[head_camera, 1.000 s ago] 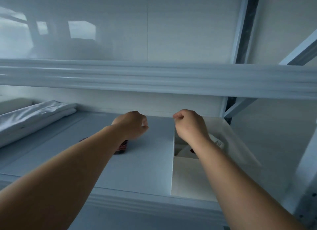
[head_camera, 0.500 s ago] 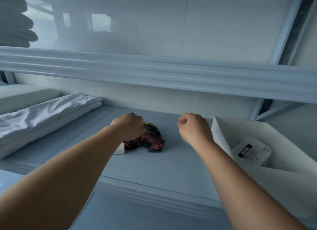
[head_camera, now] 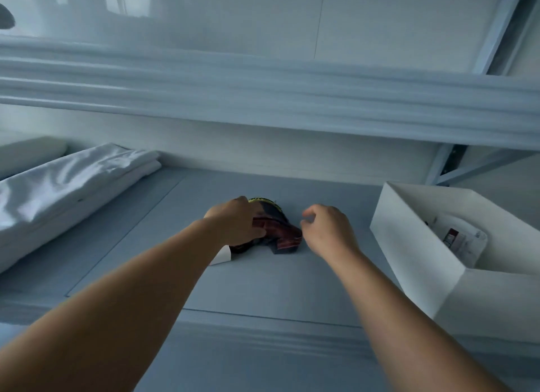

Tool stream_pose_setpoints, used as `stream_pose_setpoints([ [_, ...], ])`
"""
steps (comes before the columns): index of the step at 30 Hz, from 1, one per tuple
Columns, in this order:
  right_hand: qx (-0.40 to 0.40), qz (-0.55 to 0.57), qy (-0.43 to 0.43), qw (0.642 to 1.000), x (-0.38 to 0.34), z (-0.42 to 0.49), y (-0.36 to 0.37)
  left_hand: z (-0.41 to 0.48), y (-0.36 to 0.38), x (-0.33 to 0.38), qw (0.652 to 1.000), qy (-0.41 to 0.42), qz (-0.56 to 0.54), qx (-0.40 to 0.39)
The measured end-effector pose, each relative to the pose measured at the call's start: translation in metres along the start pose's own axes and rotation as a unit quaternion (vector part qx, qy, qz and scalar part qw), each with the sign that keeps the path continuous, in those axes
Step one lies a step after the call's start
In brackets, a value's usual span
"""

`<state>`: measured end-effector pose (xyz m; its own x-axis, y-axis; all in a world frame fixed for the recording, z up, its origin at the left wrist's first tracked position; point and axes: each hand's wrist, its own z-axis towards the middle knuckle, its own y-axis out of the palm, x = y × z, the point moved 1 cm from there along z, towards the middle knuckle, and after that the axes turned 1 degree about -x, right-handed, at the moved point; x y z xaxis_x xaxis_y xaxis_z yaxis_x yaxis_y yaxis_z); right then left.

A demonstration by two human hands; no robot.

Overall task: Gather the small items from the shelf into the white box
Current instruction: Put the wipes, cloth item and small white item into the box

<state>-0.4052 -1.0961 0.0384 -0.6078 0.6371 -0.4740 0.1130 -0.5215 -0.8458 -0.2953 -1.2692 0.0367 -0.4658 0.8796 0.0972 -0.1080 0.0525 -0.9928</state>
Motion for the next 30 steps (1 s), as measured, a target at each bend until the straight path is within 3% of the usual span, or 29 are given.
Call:
stream_pose_setpoints([
  [6, -0.011, -0.012, 0.021, 1.000, 0.011, 0.007, 0.016, 0.014, 0.018, 0.005, 0.997, 0.063, -0.040, -0.003],
  [12, -0.012, -0.003, 0.006, 1.000, 0.018, 0.019, 0.025, 0.022, 0.024, 0.009, 0.999, 0.043, 0.027, -0.015],
  [22, -0.018, 0.094, 0.009, 0.995, 0.028, 0.036, 0.031, 0.035, -0.004, 0.013, 0.997, -0.003, -0.039, 0.071],
  [25, -0.002, 0.250, 0.056, 0.967, 0.030, 0.037, 0.026, 0.035, -0.017, 0.017, 0.995, -0.006, -0.045, 0.090],
  [30, -0.007, 0.479, 0.130, 0.868, 0.027, 0.035, 0.016, 0.027, -0.032, 0.033, 0.993, 0.010, -0.046, 0.110],
])
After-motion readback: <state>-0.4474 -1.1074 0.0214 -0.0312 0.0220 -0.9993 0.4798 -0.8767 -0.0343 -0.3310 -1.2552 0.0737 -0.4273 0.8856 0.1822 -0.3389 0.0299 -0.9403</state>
